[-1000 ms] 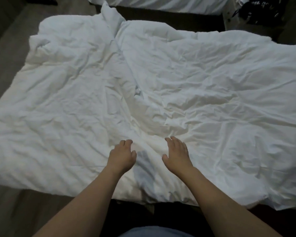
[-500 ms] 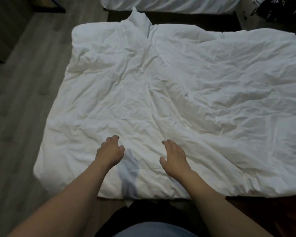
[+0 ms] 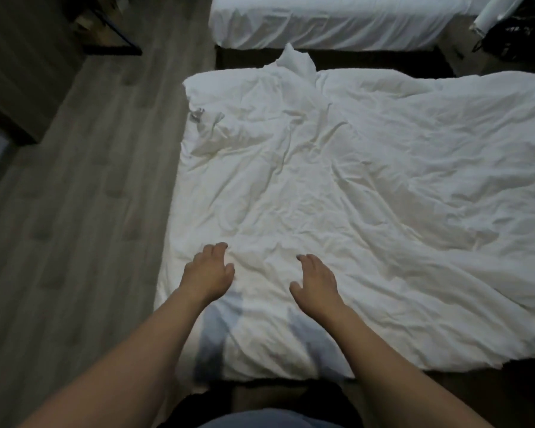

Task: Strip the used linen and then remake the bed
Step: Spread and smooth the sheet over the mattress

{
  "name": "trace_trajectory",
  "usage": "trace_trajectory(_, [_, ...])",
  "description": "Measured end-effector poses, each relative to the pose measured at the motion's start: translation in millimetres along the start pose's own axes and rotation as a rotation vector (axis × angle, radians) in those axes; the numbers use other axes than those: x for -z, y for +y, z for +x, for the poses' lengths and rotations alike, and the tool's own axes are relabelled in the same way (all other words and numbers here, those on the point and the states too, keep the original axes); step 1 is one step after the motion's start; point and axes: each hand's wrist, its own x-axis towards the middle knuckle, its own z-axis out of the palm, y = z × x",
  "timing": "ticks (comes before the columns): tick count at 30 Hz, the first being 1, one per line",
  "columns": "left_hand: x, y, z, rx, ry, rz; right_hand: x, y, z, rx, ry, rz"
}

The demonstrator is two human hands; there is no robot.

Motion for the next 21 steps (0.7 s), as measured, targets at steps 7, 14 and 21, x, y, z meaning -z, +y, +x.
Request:
trace_trajectory(7, [37,-95,24,-0.060,-0.139,0.113,-56,-88,-18,-0.153,-0.001,0.064])
trace_trajectory(14, [56,-137,51,-0.248,-0.137,0.140,-90,-148,25,-0.204,0.006,0.078])
trace_trajectory(21, [92,-184,115,-0.610,-0.285,0.356,-143,-219,39,-0.483,0.125,0.266])
